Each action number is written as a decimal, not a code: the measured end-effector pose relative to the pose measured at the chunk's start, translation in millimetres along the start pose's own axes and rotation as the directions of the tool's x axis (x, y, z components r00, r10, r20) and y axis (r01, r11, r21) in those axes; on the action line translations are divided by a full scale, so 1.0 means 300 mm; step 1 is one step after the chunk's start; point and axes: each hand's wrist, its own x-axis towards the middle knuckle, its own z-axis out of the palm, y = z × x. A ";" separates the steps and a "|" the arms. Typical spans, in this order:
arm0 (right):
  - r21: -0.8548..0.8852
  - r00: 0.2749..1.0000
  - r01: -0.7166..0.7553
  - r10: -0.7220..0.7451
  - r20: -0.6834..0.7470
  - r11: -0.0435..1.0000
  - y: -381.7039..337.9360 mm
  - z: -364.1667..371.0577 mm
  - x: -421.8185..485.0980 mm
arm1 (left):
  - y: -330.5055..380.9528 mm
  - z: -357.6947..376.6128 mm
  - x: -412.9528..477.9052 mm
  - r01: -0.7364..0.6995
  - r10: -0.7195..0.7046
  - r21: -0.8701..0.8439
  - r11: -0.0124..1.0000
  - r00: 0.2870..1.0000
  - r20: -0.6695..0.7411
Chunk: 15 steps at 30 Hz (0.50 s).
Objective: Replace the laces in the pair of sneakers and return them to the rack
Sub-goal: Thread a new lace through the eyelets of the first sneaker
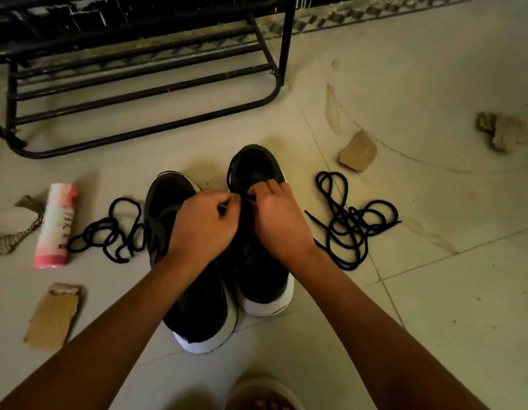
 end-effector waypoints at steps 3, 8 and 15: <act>0.199 0.997 -0.060 0.067 -0.030 0.978 0.009 0.016 0.005 | -0.020 0.000 0.025 -0.005 0.005 -0.003 1.000 1.000 0.006; 0.632 0.963 -0.172 0.264 -0.053 0.756 0.025 0.024 -0.005 | -0.036 0.010 0.044 -0.019 0.019 -0.004 1.000 1.000 -0.018; 0.693 0.956 -0.131 0.276 -0.101 0.709 0.039 0.046 -0.027 | -0.048 -0.003 0.102 0.333 -0.492 -0.694 0.639 0.870 -0.035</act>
